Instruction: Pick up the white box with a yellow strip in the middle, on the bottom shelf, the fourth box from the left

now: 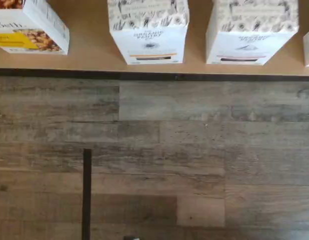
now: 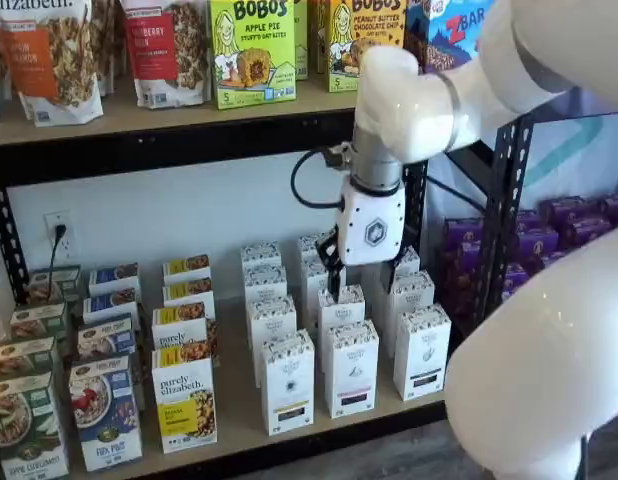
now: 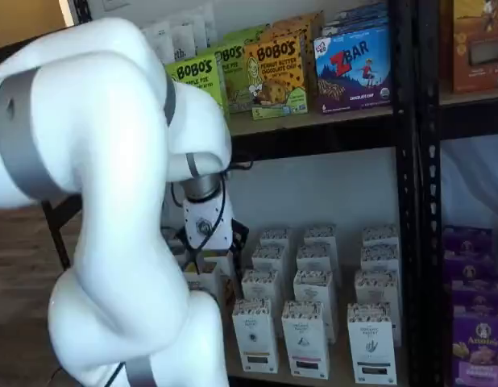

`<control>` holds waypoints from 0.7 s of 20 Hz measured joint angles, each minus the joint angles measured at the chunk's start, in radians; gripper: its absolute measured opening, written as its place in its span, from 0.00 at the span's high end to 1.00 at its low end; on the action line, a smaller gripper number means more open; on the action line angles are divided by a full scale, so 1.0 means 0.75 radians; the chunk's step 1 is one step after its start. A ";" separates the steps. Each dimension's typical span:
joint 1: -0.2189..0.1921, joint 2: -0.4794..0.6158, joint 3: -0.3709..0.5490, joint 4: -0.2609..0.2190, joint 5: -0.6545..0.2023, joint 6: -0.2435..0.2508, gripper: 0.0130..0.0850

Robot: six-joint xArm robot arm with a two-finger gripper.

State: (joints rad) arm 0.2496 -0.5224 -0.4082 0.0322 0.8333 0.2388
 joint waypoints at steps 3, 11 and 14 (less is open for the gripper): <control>0.018 0.121 0.011 0.007 -0.124 0.009 0.00; 0.028 0.426 0.017 -0.096 -0.502 0.098 0.00; 0.029 0.558 -0.022 -0.172 -0.589 0.169 0.00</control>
State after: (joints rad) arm 0.2714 -0.1042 -0.4243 -0.0964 0.3919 0.3656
